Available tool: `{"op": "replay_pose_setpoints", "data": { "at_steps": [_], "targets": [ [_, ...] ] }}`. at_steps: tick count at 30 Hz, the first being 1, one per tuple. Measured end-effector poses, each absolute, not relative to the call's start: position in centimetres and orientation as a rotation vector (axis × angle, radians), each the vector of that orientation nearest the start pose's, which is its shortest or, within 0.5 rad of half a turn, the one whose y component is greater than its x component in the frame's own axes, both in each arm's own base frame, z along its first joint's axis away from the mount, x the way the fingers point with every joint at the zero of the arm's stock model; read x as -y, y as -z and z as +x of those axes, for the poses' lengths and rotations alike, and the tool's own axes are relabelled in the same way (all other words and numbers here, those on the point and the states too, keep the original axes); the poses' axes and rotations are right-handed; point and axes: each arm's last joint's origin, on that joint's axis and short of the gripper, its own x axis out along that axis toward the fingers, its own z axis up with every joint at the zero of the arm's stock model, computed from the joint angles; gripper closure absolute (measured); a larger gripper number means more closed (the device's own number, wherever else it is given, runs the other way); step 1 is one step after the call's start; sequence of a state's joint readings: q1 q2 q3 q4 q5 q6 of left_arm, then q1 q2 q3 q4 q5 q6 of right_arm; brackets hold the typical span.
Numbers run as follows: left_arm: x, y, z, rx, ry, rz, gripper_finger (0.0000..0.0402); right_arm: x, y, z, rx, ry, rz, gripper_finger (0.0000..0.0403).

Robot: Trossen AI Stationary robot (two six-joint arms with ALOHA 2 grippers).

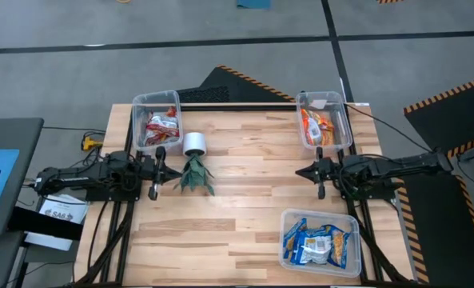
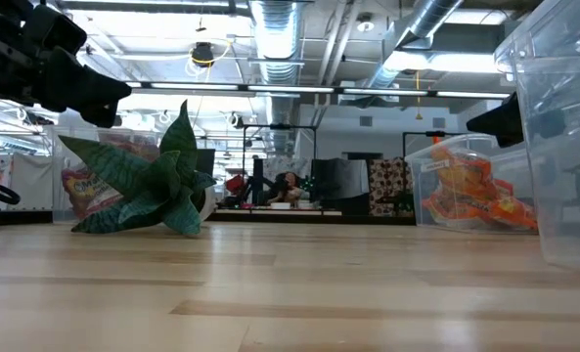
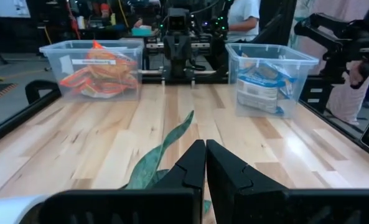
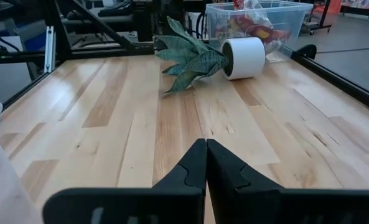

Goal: Sort Maruchan noodles
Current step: Return to Home Position

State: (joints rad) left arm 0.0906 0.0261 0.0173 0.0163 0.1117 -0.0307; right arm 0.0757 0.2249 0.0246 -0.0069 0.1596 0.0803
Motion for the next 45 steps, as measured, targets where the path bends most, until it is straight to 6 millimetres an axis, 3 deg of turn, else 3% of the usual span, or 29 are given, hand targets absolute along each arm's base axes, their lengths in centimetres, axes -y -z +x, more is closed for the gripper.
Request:
{"op": "replay_pose_setpoints", "data": {
  "at_steps": [45],
  "targets": [
    [-0.78, -16.91, 9.77, -0.001, -0.052, -0.057, 0.0401, -0.14, -15.32, 10.89, -0.188, 0.169, 0.047, 0.0371]
  ]
}}
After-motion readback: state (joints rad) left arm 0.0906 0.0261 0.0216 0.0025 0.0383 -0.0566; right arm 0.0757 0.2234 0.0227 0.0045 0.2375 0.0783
